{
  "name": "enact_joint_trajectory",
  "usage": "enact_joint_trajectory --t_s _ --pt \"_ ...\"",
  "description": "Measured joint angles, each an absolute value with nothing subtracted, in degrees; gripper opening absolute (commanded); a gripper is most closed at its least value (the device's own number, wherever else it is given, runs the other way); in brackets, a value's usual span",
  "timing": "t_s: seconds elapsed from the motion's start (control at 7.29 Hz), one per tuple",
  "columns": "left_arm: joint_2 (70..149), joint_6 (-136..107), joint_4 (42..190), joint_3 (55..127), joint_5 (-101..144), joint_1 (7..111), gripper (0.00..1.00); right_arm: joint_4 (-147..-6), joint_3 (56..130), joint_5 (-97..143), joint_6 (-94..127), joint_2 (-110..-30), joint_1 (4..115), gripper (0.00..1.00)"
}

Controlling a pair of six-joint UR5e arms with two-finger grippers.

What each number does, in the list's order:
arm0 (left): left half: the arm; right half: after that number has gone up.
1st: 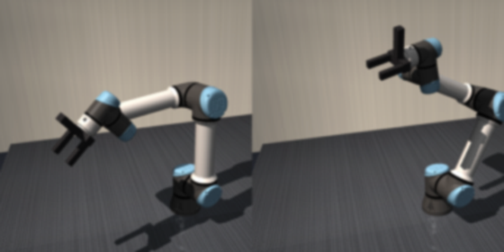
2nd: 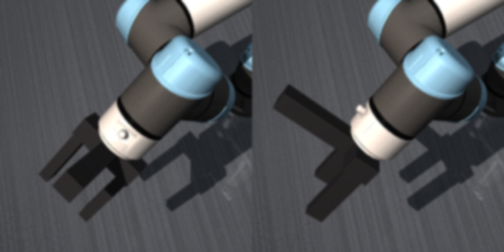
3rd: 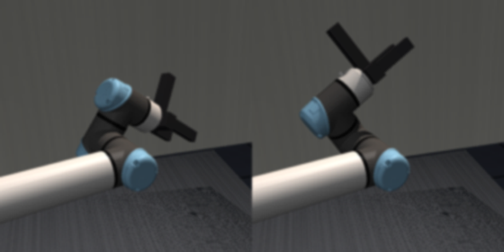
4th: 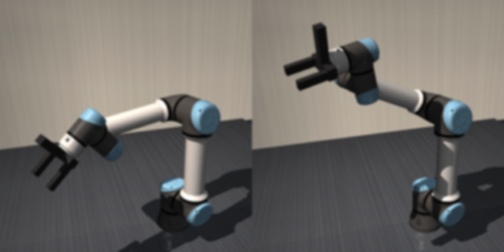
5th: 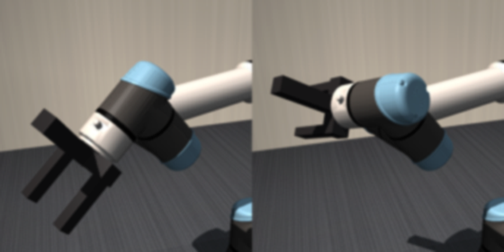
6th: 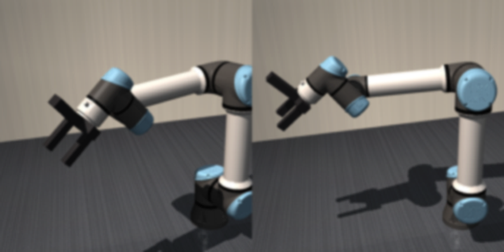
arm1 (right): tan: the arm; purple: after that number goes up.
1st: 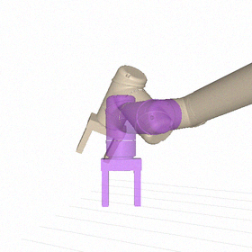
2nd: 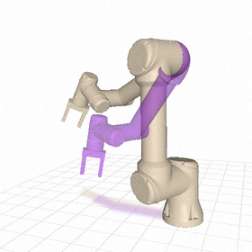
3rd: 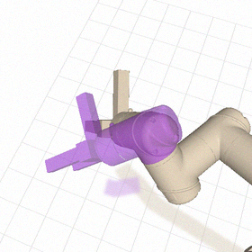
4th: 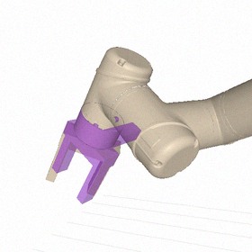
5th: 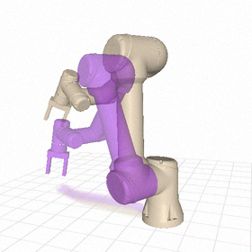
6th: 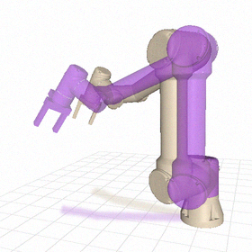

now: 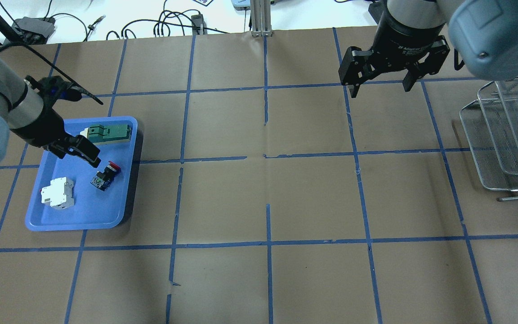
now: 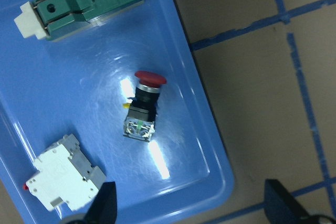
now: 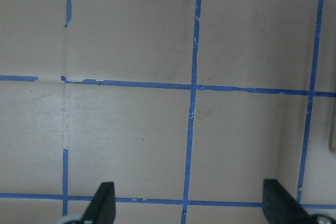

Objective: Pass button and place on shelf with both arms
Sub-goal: 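Close the left gripper on the red emergency-stop button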

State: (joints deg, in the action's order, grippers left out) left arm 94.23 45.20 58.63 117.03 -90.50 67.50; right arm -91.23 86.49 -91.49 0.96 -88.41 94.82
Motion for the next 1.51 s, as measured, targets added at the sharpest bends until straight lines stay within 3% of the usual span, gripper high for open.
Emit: enact_joint_trajectory --t_s 0.69,1.1,1.37,1.51 --pt "102.56 57.39 47.68 121.13 -89.84 63.12 1.00 -91.23 86.48 -91.49 0.93 -88.42 94.84 1.00" --pt "105.02 57.96 45.65 121.84 -88.97 62.80 0.92 -91.23 86.48 -91.49 0.95 -88.42 94.84 1.00" --pt "105.60 57.92 45.29 121.95 -88.89 63.04 0.56 -91.25 86.48 -91.47 0.96 -88.42 94.83 1.00" --pt "105.76 57.83 45.22 121.97 -88.88 63.07 0.27 -91.29 86.48 -91.44 0.96 -88.42 94.83 1.00"
